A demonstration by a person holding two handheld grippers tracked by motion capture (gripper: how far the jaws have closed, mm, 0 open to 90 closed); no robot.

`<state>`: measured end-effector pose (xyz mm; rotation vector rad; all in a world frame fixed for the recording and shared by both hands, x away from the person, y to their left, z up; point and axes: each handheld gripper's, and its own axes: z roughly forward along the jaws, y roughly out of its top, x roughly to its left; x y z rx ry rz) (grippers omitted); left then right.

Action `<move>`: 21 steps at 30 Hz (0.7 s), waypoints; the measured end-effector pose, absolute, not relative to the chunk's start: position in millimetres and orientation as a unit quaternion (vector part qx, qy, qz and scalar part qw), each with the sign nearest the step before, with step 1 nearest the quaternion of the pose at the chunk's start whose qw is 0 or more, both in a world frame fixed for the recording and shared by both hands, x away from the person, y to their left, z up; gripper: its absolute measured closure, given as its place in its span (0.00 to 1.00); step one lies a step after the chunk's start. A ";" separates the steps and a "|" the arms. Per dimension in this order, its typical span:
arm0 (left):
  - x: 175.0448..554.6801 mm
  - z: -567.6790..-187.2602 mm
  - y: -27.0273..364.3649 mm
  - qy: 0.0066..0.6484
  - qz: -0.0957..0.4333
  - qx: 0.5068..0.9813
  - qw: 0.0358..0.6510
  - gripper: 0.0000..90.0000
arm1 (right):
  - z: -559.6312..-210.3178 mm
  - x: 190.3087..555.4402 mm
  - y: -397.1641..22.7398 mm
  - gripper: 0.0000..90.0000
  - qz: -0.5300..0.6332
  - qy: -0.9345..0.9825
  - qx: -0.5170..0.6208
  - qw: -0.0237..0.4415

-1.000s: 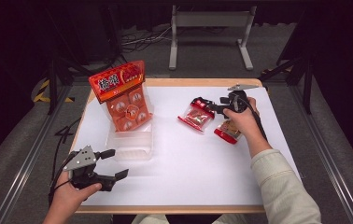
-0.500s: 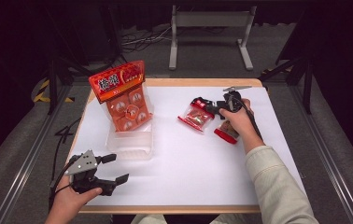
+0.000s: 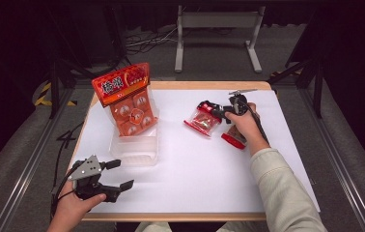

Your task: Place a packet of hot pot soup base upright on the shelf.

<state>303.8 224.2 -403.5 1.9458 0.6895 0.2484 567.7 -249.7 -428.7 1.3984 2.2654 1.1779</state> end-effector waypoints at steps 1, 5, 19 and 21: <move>303.8 -404.0 223.9 0.288 0.101 0.806 0.507 0.17 | -428.7 568.4 -248.8 0.36 0.401 0.774 0.477 0.115; 304.2 -404.1 223.8 0.286 0.102 0.807 0.506 0.17 | -429.3 570.3 -245.4 0.35 0.397 0.777 0.475 0.112; 305.1 -408.1 222.8 0.287 0.103 0.812 0.497 0.17 | -435.5 578.6 -239.1 0.37 0.378 0.781 0.484 0.113; 305.1 -408.8 222.3 0.289 0.099 0.812 0.497 0.17 | -435.1 577.3 -236.7 0.43 0.372 0.786 0.480 0.120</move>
